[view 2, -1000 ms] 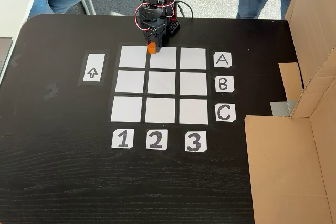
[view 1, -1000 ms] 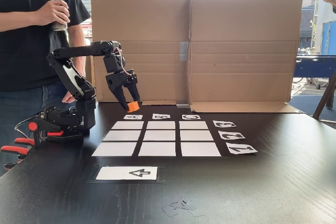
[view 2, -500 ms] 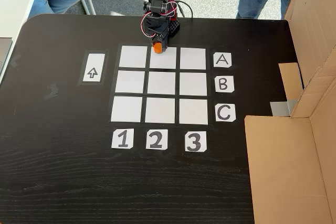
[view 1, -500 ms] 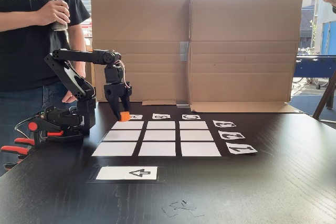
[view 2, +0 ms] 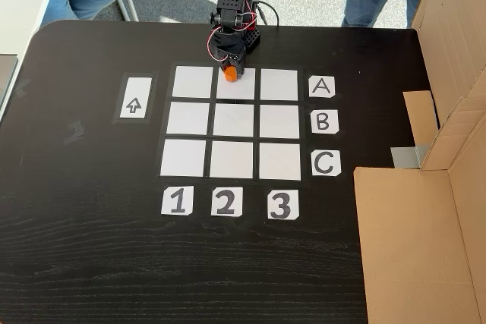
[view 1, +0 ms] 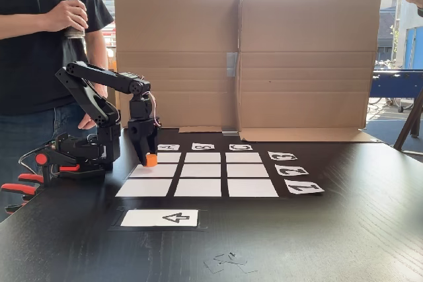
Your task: Pick up the round, orange token and place it in the grid on square A2.
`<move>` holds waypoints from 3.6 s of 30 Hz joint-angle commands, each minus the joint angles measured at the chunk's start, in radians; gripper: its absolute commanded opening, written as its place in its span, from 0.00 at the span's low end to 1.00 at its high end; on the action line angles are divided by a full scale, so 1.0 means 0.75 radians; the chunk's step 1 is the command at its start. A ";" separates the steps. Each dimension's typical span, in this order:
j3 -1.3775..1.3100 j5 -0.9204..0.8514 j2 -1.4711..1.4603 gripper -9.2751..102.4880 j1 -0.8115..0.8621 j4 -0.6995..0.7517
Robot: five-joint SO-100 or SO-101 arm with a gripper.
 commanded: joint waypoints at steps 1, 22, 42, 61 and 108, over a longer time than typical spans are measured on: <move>0.012 -0.016 0.002 0.07 0.002 -0.035; 0.117 -0.020 0.025 0.44 0.115 -0.137; -0.342 0.440 0.196 0.46 0.245 -0.258; -0.640 1.154 0.458 0.45 0.941 -0.939; 0.624 1.753 1.399 0.08 2.119 -0.980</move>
